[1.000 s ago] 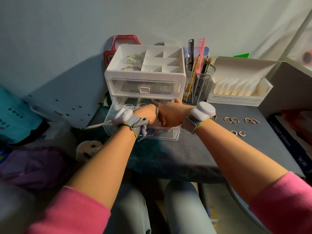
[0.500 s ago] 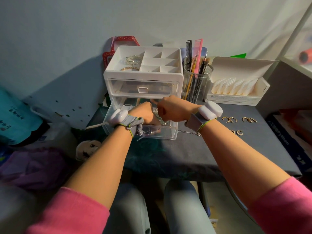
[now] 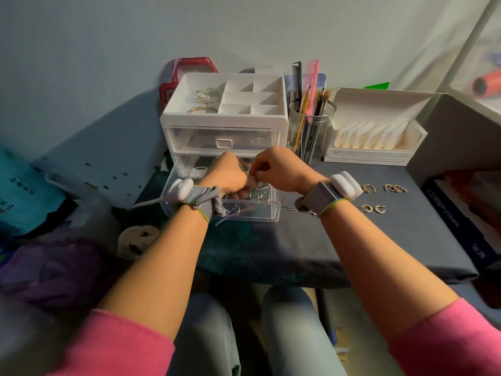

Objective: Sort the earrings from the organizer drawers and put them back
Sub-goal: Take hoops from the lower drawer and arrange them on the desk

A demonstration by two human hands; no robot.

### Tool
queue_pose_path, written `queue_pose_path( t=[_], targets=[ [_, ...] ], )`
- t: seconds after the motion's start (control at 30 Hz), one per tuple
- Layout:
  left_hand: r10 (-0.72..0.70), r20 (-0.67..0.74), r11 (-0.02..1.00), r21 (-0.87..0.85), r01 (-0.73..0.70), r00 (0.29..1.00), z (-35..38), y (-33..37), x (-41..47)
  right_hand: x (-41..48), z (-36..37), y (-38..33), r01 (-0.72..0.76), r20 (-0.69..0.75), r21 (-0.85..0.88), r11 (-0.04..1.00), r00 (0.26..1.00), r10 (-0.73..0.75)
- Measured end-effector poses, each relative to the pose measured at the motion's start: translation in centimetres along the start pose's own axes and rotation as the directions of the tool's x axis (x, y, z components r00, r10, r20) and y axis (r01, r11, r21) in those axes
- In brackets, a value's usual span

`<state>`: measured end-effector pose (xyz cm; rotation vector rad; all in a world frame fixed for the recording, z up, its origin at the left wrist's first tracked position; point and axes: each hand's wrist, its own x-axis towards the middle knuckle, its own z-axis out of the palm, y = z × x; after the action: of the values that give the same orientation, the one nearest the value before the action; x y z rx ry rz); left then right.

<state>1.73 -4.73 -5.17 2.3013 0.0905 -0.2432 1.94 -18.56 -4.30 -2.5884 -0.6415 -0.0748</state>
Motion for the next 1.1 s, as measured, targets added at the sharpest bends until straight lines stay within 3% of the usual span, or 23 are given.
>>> queue_pose_path(
  t=[0.2, 0.37, 0.43, 0.6, 0.9, 1.1],
  targets=[
    [0.037, -0.028, 0.985, -0.168, -0.041, 0.999, 0.4, 0.0, 0.1, -0.3, -0.1, 0.8, -0.062, -0.099, 0.144, 0.988, 0.992, 0.077],
    [0.13, -0.103, 0.946, -0.286, -0.155, 0.986, 0.8, 0.9, -0.6, -1.5, -0.4, 1.9, -0.085, -0.192, 0.422, 0.903, 0.965, 0.18],
    [0.129, -0.132, 0.922, -0.349, -0.168, 0.983, 1.3, 1.3, -0.8, -2.4, -0.5, 2.1, -0.104, -0.185, 0.58, 0.808, 0.949, 0.255],
    [0.097, -0.109, 0.862, -0.488, -0.138, 0.989, 3.1, 2.8, -1.3, -3.9, -0.3, 3.3, -0.152, -0.065, 0.887, 0.436, 0.894, 0.444],
    [0.089, -0.008, 0.7, -0.711, -0.068, 0.996, 7.2, 5.8, -2.8, -7.3, -0.7, 6.9, -0.064, 0.076, 0.997, -0.041, 0.848, 0.524],
    [0.087, 0.03, 0.646, -0.762, -0.034, 0.996, 9.4, 6.9, -3.6, -8.7, -1.0, 7.9, -0.029, 0.113, 0.985, -0.17, 0.852, 0.511]
  ],
)
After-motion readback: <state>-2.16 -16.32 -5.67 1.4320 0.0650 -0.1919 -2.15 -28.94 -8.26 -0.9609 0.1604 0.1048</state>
